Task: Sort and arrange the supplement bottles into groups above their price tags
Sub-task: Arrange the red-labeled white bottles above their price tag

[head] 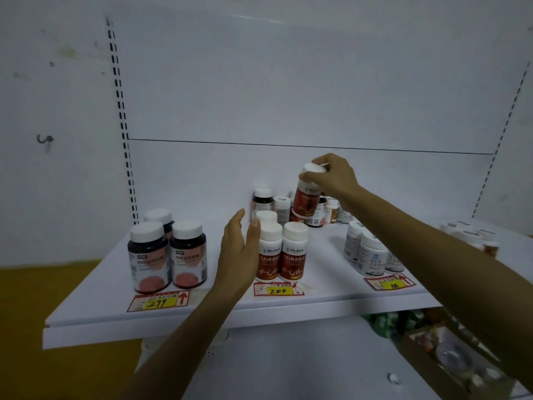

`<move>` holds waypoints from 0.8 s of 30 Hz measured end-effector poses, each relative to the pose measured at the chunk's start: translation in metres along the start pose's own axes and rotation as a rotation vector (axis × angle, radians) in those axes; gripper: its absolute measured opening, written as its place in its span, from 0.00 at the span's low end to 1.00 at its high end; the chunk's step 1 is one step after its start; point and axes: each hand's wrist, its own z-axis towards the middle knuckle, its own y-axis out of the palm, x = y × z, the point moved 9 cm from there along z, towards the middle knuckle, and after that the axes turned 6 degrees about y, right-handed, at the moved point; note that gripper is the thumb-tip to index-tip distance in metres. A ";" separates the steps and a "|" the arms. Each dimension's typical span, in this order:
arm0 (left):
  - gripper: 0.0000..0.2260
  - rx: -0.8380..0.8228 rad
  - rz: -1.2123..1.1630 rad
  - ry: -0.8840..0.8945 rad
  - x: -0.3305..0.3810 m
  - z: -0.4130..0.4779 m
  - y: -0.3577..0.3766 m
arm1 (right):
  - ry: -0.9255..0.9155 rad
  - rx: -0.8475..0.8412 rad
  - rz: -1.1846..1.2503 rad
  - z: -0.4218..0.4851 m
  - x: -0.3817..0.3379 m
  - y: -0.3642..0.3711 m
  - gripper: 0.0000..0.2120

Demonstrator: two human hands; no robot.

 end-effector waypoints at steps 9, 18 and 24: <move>0.36 -0.205 -0.025 -0.107 -0.045 -0.003 0.030 | 0.209 -0.344 -0.144 -0.001 0.059 0.068 0.14; 0.30 -0.313 0.017 0.020 -0.053 -0.004 0.040 | 0.208 -0.380 0.048 -0.015 0.077 0.074 0.17; 0.26 -0.346 0.075 0.046 -0.055 -0.005 0.047 | 0.248 -0.485 0.232 -0.044 0.116 0.082 0.30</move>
